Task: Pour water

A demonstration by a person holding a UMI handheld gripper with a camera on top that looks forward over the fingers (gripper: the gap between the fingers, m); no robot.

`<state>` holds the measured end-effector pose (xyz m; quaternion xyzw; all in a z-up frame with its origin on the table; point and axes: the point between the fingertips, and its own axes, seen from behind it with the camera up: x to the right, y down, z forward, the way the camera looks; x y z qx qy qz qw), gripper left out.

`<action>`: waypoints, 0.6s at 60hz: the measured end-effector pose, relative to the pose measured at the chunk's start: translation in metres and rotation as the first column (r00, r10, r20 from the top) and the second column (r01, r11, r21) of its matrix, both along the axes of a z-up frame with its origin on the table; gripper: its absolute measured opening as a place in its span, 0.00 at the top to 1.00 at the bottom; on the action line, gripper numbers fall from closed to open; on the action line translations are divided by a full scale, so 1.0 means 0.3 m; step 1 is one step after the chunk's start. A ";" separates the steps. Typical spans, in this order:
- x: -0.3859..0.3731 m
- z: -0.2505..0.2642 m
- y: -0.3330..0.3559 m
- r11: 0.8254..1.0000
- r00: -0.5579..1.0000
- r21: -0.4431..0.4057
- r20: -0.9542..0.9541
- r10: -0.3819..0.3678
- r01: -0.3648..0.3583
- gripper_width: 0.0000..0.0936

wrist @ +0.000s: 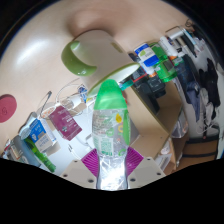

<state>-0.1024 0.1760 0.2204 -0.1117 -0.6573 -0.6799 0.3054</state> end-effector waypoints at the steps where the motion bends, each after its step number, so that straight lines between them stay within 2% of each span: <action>1: 0.002 0.006 0.000 1.000 1.000 -0.003 -0.013 -0.002 0.002 0.68; 6: 0.024 0.058 0.002 1.000 0.985 -0.010 -0.175 -0.006 0.005 0.68; 11: 0.085 0.138 -0.001 0.999 0.864 -0.045 -0.503 -0.026 0.004 0.68; 14: 0.152 0.168 -0.007 0.997 0.679 -0.076 -0.732 -0.048 -0.012 0.68; 16: 0.216 0.179 -0.023 0.995 0.500 -0.095 -0.864 -0.063 -0.040 0.68; 19: 0.281 0.158 -0.030 0.985 0.199 -0.151 -0.971 -0.133 -0.079 0.68; 22: 0.322 0.106 -0.045 0.972 -0.119 -0.170 -0.974 -0.191 -0.163 0.68; 25: 0.363 0.022 -0.068 0.961 -0.384 -0.135 -0.897 -0.221 -0.240 0.67; 27: 0.392 0.018 -0.073 0.950 -0.481 -0.140 -0.835 -0.266 -0.280 0.68; 31: 0.400 -0.115 -0.093 0.935 -0.644 -0.105 -0.698 -0.311 -0.338 0.68; 32: 0.423 -0.095 -0.092 0.926 -0.644 -0.127 -0.685 -0.341 -0.356 0.68; 36: 0.443 -0.197 -0.107 0.914 -0.681 -0.150 -0.623 -0.384 -0.378 0.68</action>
